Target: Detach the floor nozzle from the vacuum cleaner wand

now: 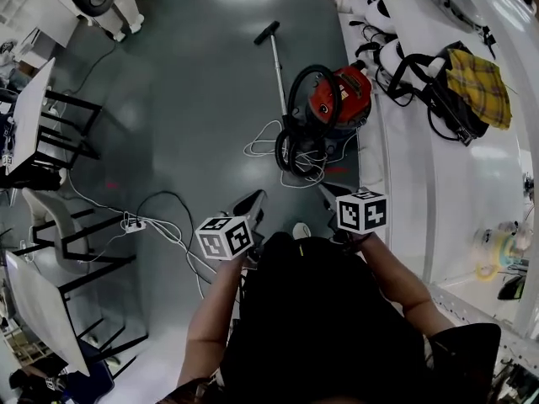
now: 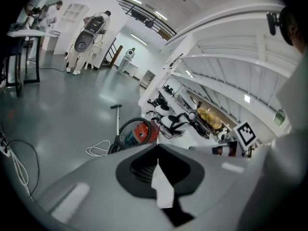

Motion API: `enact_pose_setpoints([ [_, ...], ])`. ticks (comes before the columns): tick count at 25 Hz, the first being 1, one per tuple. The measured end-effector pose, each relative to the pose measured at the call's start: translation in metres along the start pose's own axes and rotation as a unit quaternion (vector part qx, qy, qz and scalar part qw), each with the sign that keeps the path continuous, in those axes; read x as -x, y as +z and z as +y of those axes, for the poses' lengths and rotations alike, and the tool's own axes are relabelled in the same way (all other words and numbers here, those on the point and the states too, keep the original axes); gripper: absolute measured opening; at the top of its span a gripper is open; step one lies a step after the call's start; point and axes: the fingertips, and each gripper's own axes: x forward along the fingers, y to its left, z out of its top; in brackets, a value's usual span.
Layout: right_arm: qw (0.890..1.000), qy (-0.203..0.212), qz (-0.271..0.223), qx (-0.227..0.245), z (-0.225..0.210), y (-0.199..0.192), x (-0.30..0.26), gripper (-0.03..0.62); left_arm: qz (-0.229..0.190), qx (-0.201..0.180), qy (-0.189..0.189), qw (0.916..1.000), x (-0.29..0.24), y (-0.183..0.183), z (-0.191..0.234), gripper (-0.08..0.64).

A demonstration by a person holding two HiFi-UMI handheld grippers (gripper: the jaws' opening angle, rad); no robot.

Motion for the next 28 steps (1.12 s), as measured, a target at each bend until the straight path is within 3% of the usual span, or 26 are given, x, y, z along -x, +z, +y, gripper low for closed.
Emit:
enact_pose_setpoints([
  [7,1.0,0.013,-0.011,-0.009,0.002,0.028,-0.012,-0.003,-0.002,-0.009,0.0,1.0,-0.015,0.027,0.01,0.009],
  [14,0.999,-0.004,-0.024,-0.037,-0.012,0.046,-0.024,-0.003,0.011,-0.019,-0.024,0.9995,-0.043,0.052,0.016,0.009],
  [28,0.994,-0.062,-0.03,-0.088,-0.018,0.107,-0.094,-0.003,0.088,-0.046,-0.096,0.9905,-0.105,0.122,0.074,0.009],
])
